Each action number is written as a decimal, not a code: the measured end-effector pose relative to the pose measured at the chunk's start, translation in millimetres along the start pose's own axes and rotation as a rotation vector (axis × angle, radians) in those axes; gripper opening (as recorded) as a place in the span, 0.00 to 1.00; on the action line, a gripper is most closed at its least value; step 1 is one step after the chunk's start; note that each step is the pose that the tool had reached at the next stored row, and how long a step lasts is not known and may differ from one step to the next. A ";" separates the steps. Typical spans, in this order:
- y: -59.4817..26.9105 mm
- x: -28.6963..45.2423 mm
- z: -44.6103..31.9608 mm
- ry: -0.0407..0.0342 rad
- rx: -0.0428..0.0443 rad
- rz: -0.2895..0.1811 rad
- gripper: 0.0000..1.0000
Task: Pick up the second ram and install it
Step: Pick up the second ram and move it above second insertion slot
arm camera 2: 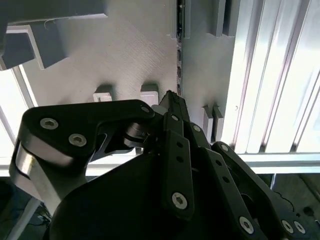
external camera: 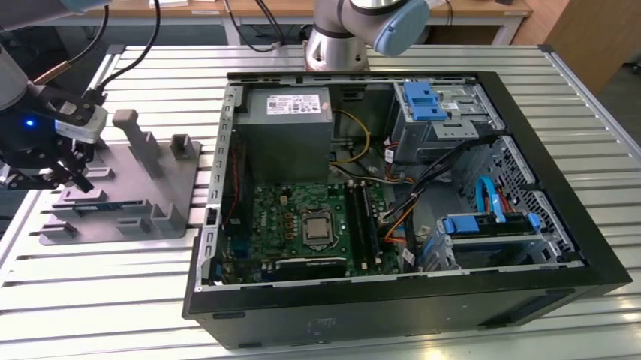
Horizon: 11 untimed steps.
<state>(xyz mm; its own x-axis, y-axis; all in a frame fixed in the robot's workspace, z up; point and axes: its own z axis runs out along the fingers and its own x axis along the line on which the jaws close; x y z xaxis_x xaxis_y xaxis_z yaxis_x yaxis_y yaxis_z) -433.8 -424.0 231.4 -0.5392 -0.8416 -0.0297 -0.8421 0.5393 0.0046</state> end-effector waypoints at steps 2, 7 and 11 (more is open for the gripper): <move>0.0 0.0 0.1 0.0001 -0.0009 -0.031 0.10; 0.0 0.0 0.1 0.0004 -0.0028 -0.095 0.10; 0.0 0.0 0.2 0.0007 -0.0043 -0.143 0.10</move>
<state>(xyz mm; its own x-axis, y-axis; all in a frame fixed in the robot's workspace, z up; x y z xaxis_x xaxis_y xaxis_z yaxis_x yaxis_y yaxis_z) -433.8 -424.0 231.3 -0.4136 -0.9100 -0.0297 -0.9104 0.4137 0.0047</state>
